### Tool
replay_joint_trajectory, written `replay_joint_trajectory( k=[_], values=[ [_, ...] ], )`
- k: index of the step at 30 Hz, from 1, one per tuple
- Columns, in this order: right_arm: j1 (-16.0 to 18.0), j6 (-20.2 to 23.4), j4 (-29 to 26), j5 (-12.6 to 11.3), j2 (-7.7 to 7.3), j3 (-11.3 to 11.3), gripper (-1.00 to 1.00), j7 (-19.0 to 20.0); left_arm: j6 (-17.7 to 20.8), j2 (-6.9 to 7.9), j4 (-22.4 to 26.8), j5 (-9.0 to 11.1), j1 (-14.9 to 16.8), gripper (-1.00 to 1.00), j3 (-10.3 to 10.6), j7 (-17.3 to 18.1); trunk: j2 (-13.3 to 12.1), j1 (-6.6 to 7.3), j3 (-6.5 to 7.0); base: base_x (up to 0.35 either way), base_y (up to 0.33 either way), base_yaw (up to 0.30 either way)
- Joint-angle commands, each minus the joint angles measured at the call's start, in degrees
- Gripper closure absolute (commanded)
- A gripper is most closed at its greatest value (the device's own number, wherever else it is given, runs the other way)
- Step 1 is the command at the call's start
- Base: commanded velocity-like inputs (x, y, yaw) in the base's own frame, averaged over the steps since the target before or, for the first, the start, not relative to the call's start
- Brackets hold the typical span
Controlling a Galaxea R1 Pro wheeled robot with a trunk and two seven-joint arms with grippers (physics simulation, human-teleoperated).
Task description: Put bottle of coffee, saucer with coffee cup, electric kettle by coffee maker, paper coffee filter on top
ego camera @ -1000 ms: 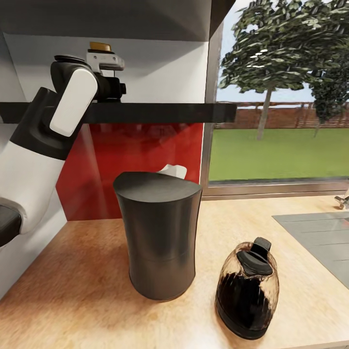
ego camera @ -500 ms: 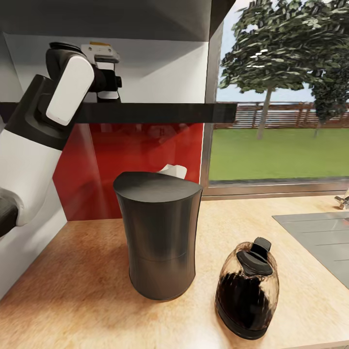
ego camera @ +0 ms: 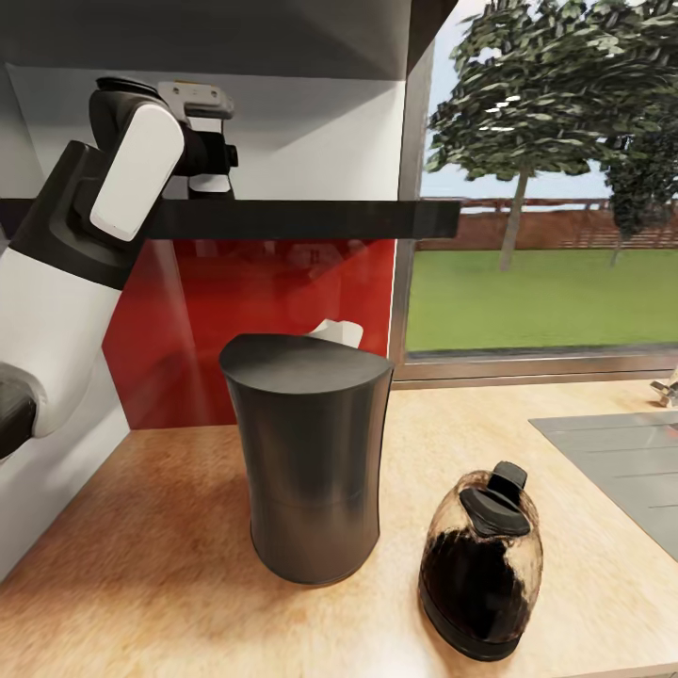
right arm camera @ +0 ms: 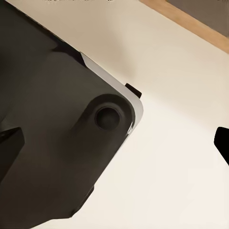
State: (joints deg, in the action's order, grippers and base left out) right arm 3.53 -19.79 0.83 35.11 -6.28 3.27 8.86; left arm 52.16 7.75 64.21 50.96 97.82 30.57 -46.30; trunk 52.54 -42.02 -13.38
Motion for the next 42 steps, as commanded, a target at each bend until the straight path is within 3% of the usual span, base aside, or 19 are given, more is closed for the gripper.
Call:
replay_joint_trajectory(
  k=[1,42],
  values=[
    [0.07,-0.21,0.1,0.05,-0.03,0.34,-1.0,0.26,0.05,0.07,0.07,0.55,0.09,-1.0,0.2,-0.57,0.06,-0.01,-0.08,0.075,0.0,0.0],
    [0.07,-0.21,0.1,0.05,-0.04,0.33,-1.0,0.27,0.04,0.25,-0.14,0.55,0.09,-1.0,0.2,-0.57,0.06,-0.01,-0.08,0.019,0.0,0.0]
  ],
)
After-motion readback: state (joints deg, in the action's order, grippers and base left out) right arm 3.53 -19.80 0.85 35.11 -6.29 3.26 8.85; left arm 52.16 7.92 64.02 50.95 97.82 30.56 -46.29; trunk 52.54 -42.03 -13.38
